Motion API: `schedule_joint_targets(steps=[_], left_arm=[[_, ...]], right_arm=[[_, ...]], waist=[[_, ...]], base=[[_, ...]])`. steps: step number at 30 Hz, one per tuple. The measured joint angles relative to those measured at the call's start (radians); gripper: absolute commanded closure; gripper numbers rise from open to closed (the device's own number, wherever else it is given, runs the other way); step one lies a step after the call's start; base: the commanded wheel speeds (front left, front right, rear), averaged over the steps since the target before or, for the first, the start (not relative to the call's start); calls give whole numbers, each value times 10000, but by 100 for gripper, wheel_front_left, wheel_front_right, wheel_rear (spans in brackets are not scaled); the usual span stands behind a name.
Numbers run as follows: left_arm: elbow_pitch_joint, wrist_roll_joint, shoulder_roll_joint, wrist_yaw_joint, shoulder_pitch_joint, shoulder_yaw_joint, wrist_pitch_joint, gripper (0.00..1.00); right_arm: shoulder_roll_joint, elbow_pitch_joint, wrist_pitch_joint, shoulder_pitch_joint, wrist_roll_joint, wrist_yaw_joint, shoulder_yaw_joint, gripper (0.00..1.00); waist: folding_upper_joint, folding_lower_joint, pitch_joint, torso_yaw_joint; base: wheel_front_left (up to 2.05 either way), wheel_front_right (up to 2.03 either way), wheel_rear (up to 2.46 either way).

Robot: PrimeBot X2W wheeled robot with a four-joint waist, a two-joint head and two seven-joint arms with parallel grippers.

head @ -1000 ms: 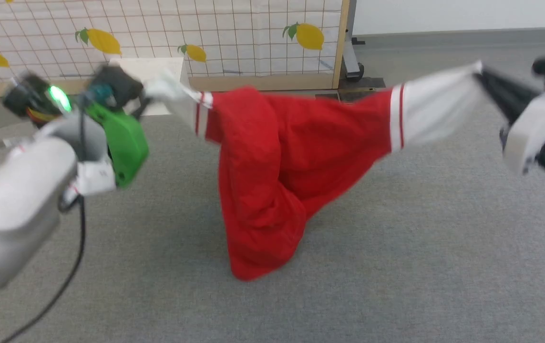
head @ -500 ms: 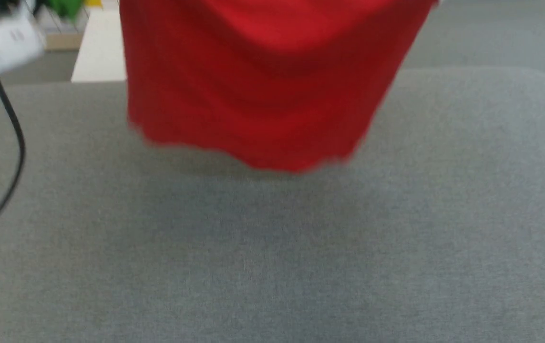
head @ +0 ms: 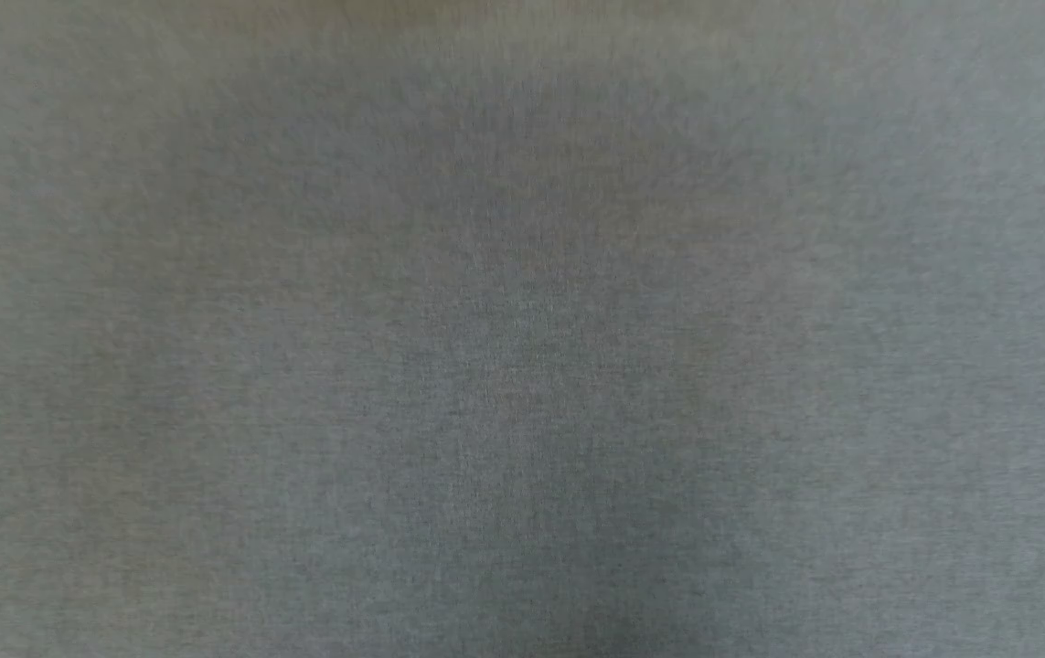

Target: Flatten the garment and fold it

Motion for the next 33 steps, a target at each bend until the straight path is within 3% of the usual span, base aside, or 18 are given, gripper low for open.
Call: schedule_joint_targets(steps=[8,14,23,33], left_arm=[[679,-107,-121,-17,40,309,-307,100],[491,-207,-188,-44,1615,721,-330,100],[-1170,-96,-514,259,6152,2115,-343,100],[-2405,109,-936,397,11570,3837,-343,100]], right_arm=[[332,936,-583,-355,-353,0,-17,100],[696,1390,-1204,726,-268,2,370,100],[961,892,-1657,4027,311,0,1252,100],[290,-1162,-1678,8777,857,0,1595,100]], waist=[[0,1,1400,46],[0,1,1731,89],[0,-2,786,131],[0,-3,-892,180]], base=[[0,0,0],[0,0,0],[0,0,0],[0,0,0]])
